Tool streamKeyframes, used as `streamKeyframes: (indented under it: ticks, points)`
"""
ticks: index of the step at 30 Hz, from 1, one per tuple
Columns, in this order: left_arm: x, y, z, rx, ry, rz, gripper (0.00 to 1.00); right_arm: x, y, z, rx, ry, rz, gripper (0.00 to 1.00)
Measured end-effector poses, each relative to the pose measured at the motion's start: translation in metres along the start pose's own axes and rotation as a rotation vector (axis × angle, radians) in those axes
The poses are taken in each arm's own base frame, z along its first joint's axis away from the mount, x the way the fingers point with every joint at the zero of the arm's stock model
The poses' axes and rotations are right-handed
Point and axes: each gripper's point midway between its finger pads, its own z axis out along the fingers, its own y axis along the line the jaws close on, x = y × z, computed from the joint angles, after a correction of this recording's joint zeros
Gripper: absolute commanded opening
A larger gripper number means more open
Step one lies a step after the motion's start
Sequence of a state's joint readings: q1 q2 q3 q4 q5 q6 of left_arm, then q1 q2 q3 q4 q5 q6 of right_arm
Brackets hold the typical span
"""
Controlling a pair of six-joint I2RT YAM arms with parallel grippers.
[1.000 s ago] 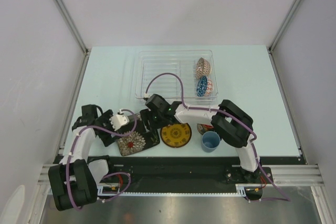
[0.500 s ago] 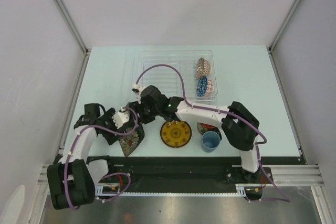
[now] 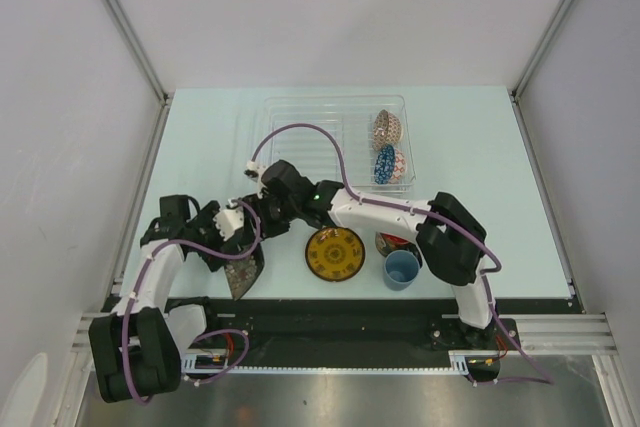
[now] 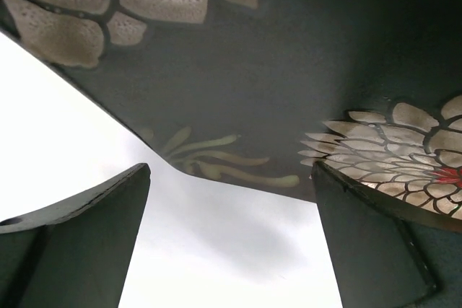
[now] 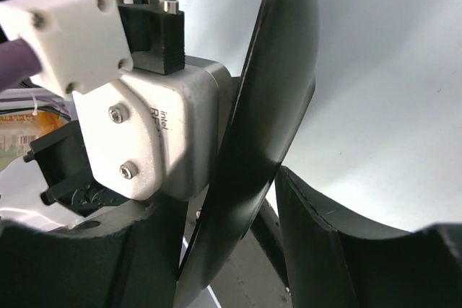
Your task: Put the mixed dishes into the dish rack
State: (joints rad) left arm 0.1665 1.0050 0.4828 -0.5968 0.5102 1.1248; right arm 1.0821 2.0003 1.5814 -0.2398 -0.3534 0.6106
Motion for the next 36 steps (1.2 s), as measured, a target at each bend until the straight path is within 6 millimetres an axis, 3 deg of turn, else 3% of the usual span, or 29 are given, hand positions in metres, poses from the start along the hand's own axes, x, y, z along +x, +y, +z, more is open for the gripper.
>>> streamKeyframes:
  ticks: [2, 3, 4, 11, 16, 19, 22, 25, 30, 36]
  points:
    - [0.0, 0.001, 0.0, -0.005, 0.0, -0.006, 1.0, -0.001, -0.001, 0.0, 0.0, 0.002, 0.004, 0.17]
    - [0.0, 0.001, 0.0, -0.008, -0.001, -0.008, 1.0, -0.001, -0.002, 0.0, 0.004, 0.005, 0.006, 0.04]
    - [0.0, 0.001, 0.0, -0.01, -0.002, -0.011, 1.0, 0.0, -0.003, 0.0, 0.008, 0.009, 0.01, 0.0]
    - [-0.005, 0.002, -0.003, -0.024, -0.02, -0.029, 1.0, 0.001, -0.013, 0.002, 0.054, 0.01, 0.021, 0.0]
    - [-0.02, 0.009, -0.011, -0.036, -0.066, -0.083, 1.0, 0.009, -0.02, 0.006, 0.086, 0.012, 0.017, 0.0]
    - [-0.043, 0.025, -0.027, -0.058, -0.154, -0.11, 1.0, 0.021, -0.025, 0.011, 0.111, 0.027, 0.013, 0.0]
    - [-0.053, 0.046, -0.047, -0.108, -0.204, -0.137, 1.0, 0.035, -0.035, 0.014, 0.147, 0.052, 0.017, 0.0]
    - [-0.049, 0.056, -0.058, -0.13, -0.222, -0.188, 1.0, 0.039, -0.038, 0.017, 0.168, 0.05, 0.039, 0.0]
    - [-0.038, 0.05, -0.064, -0.116, -0.22, -0.256, 1.0, 0.038, -0.038, 0.017, 0.165, 0.046, 0.044, 0.0]
    - [-0.048, 0.061, -0.08, -0.122, -0.265, -0.306, 1.0, 0.033, -0.04, 0.014, 0.18, 0.029, 0.03, 0.0]
